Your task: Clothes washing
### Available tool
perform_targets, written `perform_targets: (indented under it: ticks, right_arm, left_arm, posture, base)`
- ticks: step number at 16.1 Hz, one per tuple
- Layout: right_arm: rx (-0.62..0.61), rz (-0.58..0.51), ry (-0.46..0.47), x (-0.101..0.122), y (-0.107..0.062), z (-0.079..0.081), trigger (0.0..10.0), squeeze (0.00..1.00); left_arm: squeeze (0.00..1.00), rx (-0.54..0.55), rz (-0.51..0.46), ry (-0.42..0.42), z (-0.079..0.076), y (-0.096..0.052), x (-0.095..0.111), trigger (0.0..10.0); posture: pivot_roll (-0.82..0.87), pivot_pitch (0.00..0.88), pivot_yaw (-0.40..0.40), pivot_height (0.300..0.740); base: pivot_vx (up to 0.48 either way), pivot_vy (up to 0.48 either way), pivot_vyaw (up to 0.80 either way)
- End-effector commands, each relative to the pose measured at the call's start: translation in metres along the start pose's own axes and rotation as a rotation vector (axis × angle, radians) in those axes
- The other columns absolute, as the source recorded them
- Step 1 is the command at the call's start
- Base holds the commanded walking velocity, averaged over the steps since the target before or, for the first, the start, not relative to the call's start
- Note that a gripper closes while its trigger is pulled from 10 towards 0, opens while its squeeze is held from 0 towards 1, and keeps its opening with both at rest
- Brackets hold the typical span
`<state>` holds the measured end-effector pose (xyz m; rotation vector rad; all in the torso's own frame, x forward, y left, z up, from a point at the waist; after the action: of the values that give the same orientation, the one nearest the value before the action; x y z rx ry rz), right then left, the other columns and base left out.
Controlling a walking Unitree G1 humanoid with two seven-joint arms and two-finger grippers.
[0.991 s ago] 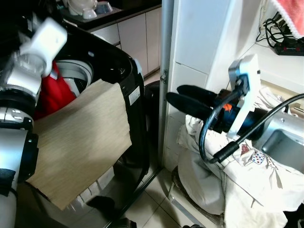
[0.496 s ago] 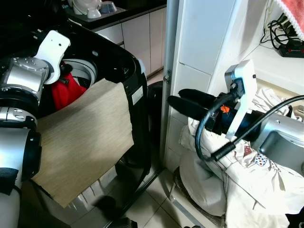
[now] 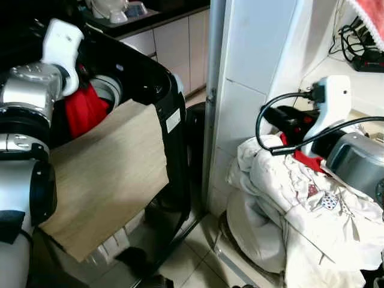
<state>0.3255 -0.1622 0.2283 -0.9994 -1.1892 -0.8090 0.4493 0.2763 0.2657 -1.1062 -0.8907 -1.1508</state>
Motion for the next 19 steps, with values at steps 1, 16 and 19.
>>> perform_targets:
  ticks: [1,16,19]
  right_arm:
    - [-0.007,-0.003,-0.006,0.003,0.000,0.000,10.0,0.00]
    - [0.107,-0.010,-0.059,0.000,0.001,0.027,10.0,0.00]
    - [0.107,-0.012,-0.058,0.000,0.002,0.028,10.0,0.00]
  left_arm:
    - [1.00,0.045,-0.095,0.018,0.010,-0.005,0.029,10.0]
    - [0.00,-0.045,-0.058,0.198,-0.003,-0.004,0.027,0.0]
    - [0.00,-0.057,-0.048,0.194,-0.005,-0.003,0.025,0.0]
  posture:
    - [-0.07,0.000,0.081,0.740]
    - [-0.06,0.000,0.086,0.740]
    - [-0.06,0.000,0.086,0.740]
  base:
    - [0.000,0.000,0.00]
    - [0.000,0.000,0.00]
    - [0.000,0.000,0.00]
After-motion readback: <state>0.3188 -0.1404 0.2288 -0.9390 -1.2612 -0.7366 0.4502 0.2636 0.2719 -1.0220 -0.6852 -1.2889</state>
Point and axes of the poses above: a point about 5 cm out from each wrist's last joint towards the gripper, its own y axis pointing out of the wrist towards the gripper, its own x axis along the axis of the wrist's last joint, z = x × y, the point moved 5 cm from there along y, pointing out of the wrist towards the gripper, and after that the axes turned 5 degrees about -y, right-handed, at the moved point
